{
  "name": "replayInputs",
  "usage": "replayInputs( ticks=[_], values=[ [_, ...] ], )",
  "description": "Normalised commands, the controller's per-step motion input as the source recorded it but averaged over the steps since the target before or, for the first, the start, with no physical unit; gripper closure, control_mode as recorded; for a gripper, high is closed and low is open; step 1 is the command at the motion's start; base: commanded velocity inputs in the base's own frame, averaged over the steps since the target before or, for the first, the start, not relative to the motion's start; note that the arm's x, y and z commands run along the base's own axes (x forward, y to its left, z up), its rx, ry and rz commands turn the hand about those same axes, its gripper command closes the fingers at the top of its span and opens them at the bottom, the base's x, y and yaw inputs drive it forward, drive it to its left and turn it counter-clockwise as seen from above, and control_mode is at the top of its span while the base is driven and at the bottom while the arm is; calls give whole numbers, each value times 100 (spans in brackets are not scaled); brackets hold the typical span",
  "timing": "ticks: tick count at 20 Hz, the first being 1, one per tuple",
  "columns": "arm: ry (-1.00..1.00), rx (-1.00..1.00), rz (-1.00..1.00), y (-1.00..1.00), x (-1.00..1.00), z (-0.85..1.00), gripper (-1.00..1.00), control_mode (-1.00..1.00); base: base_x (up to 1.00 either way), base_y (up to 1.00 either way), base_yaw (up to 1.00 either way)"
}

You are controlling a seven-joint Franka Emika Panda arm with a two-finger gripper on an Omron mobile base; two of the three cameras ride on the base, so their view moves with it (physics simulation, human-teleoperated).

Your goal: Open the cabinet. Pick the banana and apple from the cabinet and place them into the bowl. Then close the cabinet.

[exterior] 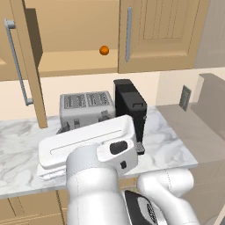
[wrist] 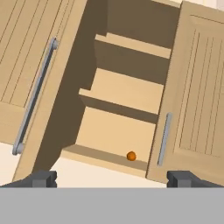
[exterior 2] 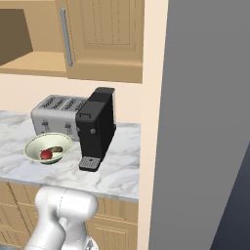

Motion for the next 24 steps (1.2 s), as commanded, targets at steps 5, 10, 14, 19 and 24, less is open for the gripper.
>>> replayInputs(
  ticks=[5,10,14,19,24],
  values=[
    [-3,0,-10,35,1,-22,-100,-100,0,0,0],
    [-2,0,-10,35,13,-21,-100,-100,0,0,0],
    [-1,0,-12,38,24,-12,-100,-100,0,0,0],
    [-3,0,-15,41,31,-10,-100,-100,0,0,0],
    [-2,0,-14,41,38,-24,-100,-100,0,0,0]
  ],
)
